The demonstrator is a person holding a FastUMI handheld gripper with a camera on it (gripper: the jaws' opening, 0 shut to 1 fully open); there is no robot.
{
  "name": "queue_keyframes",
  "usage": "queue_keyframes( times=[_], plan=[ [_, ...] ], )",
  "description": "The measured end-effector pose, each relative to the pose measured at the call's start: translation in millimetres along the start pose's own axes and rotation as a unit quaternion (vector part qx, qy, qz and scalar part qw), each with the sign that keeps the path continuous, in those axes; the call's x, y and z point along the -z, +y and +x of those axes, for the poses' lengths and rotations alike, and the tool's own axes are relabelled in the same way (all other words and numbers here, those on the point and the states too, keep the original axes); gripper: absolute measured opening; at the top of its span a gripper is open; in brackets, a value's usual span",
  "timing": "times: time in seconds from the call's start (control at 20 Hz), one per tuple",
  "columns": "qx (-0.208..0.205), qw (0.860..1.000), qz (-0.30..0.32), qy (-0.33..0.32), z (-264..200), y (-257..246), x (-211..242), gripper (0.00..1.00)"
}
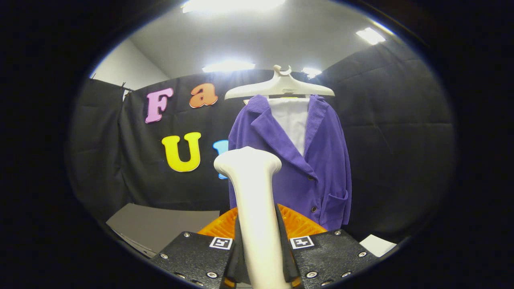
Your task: Iron the clothes twice with a garment steamer, once on the left side and once on the right side.
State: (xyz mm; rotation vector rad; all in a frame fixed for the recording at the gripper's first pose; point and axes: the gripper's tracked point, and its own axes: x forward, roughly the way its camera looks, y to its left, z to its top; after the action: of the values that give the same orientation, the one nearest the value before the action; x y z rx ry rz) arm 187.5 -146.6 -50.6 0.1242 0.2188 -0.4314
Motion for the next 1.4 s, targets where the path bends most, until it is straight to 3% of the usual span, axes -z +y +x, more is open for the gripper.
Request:
queue_keyframes(
  times=[0.45,0.65,1.15,1.4],
  plan=[
    [0.032,0.997,0.04,-0.054,55,-20,-62,0.37],
    [0.028,0.997,0.038,-0.055,76,-17,-64,0.37],
    [0.007,1.0,0.015,-0.006,99,-20,4,0.38],
    [0.004,0.999,0.0,0.046,98,-31,66,0.38]
  ],
)
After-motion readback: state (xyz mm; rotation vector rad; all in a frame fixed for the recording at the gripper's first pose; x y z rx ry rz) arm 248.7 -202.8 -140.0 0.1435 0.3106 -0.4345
